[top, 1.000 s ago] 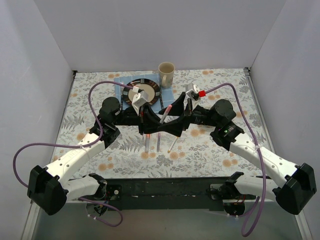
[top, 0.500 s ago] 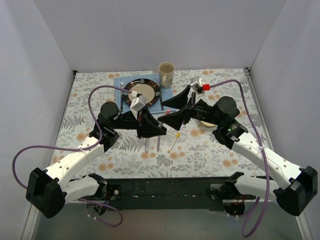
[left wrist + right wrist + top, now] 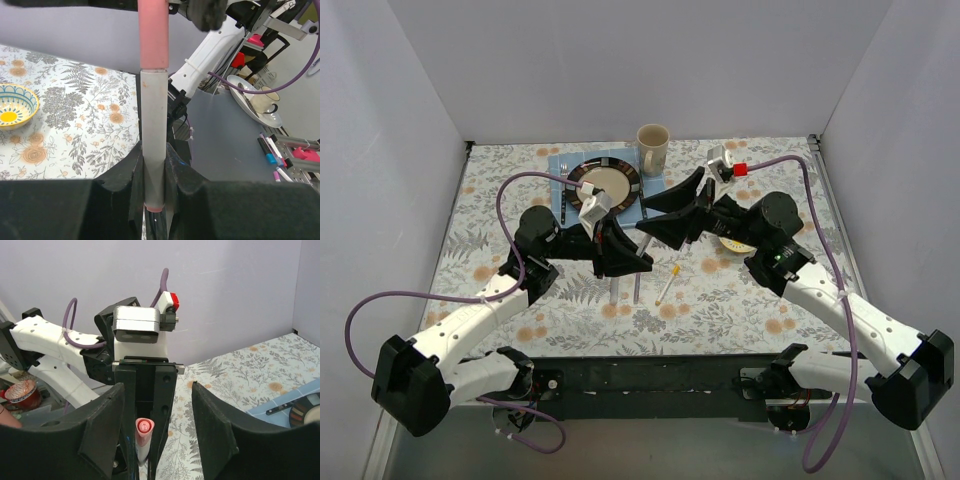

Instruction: Insert the pens into the pen caps

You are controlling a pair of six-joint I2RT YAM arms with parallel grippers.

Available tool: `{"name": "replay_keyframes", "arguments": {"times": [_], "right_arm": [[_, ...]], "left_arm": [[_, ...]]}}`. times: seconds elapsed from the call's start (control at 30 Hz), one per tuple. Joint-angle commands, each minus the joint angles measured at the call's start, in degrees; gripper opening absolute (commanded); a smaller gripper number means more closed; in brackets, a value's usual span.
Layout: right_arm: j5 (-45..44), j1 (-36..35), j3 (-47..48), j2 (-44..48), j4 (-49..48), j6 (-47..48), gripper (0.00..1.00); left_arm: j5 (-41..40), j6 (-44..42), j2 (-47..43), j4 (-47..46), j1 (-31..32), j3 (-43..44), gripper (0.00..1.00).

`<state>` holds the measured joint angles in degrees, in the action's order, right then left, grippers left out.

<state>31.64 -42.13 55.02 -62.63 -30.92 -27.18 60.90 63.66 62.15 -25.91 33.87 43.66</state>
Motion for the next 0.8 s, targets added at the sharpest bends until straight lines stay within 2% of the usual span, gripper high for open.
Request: {"name": "replay_keyframes", "arguments": {"times": [0.0,0.03,0.13,0.17,0.3,0.47,0.63,0.77], "right_arm": [[1.85,-0.06,-0.62,-0.21,-8.72,-2.88,0.56],[2.81,-0.15,-0.79,-0.56,-8.72,-2.97,0.37],[5.44,-0.06,-3.25,-0.83,-9.60,-3.06,0.08],[6.32,-0.15,-4.13,-0.91,-10.65,-3.06,0.03],[10.36,-0.15,-6.59,-1.88,-9.25,-2.44,0.01],[11.25,-0.32,-9.49,-1.27,-8.90,-2.09,0.01],[19.13,-0.58,-11.77,-4.08,-14.25,-6.13,0.01],[24.69,-0.58,-13.89,-4.61,-19.08,-9.29,0.01]], "left_arm": [[0.27,0.59,-1.07,-1.95,-0.03,-0.50,0.00],[0.09,1.63,-1.07,-3.34,-0.03,-0.59,0.00],[-0.43,5.40,-0.45,-7.12,-0.03,-0.51,0.00],[-0.09,6.38,0.07,-7.92,-0.03,0.28,0.00],[-0.70,9.03,0.87,-10.83,-0.03,2.39,0.00],[-4.21,6.13,1.66,-7.04,-0.03,5.56,0.00],[-1.05,12.44,4.38,-17.12,-0.64,6.09,0.00],[1.93,12.11,5.52,-17.33,-0.91,8.19,0.00]]}}
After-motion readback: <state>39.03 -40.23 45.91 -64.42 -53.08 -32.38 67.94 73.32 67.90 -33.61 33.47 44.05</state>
